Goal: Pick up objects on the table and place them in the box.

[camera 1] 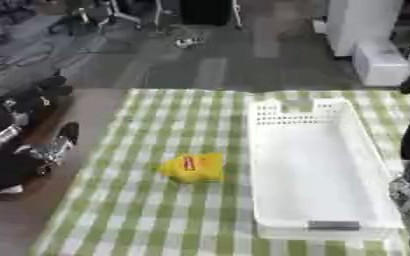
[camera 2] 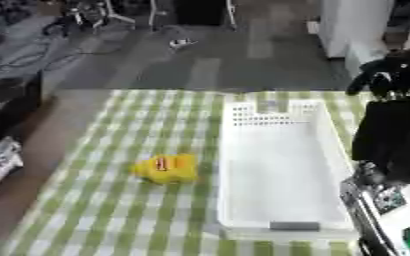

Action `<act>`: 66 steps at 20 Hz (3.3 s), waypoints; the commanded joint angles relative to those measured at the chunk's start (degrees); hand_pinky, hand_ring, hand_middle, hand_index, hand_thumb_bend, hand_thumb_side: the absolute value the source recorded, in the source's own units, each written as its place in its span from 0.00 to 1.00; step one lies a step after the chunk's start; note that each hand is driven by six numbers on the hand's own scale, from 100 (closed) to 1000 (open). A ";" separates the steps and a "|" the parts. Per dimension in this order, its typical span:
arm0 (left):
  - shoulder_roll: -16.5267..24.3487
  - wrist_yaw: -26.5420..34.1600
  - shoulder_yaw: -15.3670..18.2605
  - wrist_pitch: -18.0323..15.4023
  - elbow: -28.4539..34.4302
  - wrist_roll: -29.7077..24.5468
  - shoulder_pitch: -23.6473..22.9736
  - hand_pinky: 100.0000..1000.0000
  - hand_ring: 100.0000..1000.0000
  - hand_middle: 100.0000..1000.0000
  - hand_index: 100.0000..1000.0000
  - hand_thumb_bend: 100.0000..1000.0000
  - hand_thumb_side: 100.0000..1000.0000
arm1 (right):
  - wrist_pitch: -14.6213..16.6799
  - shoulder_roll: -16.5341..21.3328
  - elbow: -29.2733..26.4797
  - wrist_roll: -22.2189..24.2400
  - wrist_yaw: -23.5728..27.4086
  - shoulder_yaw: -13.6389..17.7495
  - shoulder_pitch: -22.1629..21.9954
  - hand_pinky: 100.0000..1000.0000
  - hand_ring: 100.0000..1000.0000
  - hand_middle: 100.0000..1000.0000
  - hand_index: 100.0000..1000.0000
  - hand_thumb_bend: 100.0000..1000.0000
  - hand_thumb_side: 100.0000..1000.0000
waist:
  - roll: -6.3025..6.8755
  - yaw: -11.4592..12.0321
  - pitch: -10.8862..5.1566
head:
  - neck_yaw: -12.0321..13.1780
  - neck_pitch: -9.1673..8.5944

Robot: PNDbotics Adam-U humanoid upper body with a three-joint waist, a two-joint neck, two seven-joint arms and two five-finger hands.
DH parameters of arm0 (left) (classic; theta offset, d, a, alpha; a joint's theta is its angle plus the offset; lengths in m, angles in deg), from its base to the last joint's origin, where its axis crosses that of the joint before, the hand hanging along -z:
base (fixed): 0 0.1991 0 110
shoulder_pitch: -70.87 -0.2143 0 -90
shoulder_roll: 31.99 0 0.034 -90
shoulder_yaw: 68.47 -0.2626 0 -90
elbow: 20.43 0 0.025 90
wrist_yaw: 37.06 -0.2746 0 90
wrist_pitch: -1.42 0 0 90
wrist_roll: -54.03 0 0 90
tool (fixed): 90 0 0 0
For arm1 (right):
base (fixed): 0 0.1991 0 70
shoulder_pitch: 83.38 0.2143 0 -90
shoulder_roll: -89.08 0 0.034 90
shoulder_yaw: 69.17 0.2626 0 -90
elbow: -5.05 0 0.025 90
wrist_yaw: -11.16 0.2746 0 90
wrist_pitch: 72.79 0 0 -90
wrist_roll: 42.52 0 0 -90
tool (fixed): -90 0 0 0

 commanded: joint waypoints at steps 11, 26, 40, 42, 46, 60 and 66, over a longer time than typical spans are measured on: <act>0.70 0.44 0.82 -0.10 0.96 -0.23 1.37 1.00 0.92 1.00 0.99 0.00 1.00 | -0.16 1.12 -0.76 -0.20 -0.02 0.16 0.51 0.23 0.45 0.49 0.61 0.00 0.76 | -0.17 -0.03 -0.47 | 0.23 -1.25; 2.76 4.09 -3.64 1.42 0.96 -2.14 7.22 1.00 0.91 1.00 0.98 0.00 1.00 | -0.90 0.84 -0.76 0.29 0.69 -0.41 1.74 0.23 0.45 0.49 0.61 0.00 0.76 | 0.25 -1.73 -0.03 | 1.90 0.79; -2.91 2.49 -7.07 5.76 -5.51 -4.10 12.53 1.00 0.90 1.00 1.00 0.00 1.00 | -1.66 0.81 -0.76 0.42 1.35 -0.43 2.31 0.23 0.45 0.49 0.61 0.00 0.76 | 0.70 -2.44 -0.37 | 1.98 1.42; -3.37 2.28 -7.44 5.57 -6.46 -3.84 12.90 1.00 0.90 1.00 1.00 0.00 1.00 | -1.72 0.80 -0.76 0.43 1.44 -0.44 2.39 0.23 0.45 0.49 0.61 0.00 0.76 | 0.72 -2.52 -0.36 | 1.94 1.53; -4.34 2.00 -8.35 5.01 -7.69 -3.76 13.82 1.00 0.90 1.00 1.00 0.00 1.00 | -1.78 0.77 -0.76 0.46 1.58 -0.48 2.49 0.23 0.45 0.49 0.61 0.00 0.76 | 0.72 -2.63 -0.39 | 2.09 1.56; -9.47 -1.16 -11.66 3.46 -15.44 -4.04 17.23 1.00 0.90 1.00 0.99 0.00 1.00 | -2.03 0.59 -0.76 0.78 2.17 -0.69 2.83 0.23 0.45 0.49 0.61 0.00 0.76 | 0.69 -3.19 -0.38 | 3.14 1.96; -14.01 -4.11 -12.72 3.41 -24.23 -2.05 19.09 1.00 0.90 1.00 1.00 0.00 1.00 | -2.14 0.51 -0.76 0.94 2.43 -0.74 2.90 0.23 0.45 0.49 0.61 0.00 0.76 | 0.67 -3.29 -0.54 | 3.65 1.81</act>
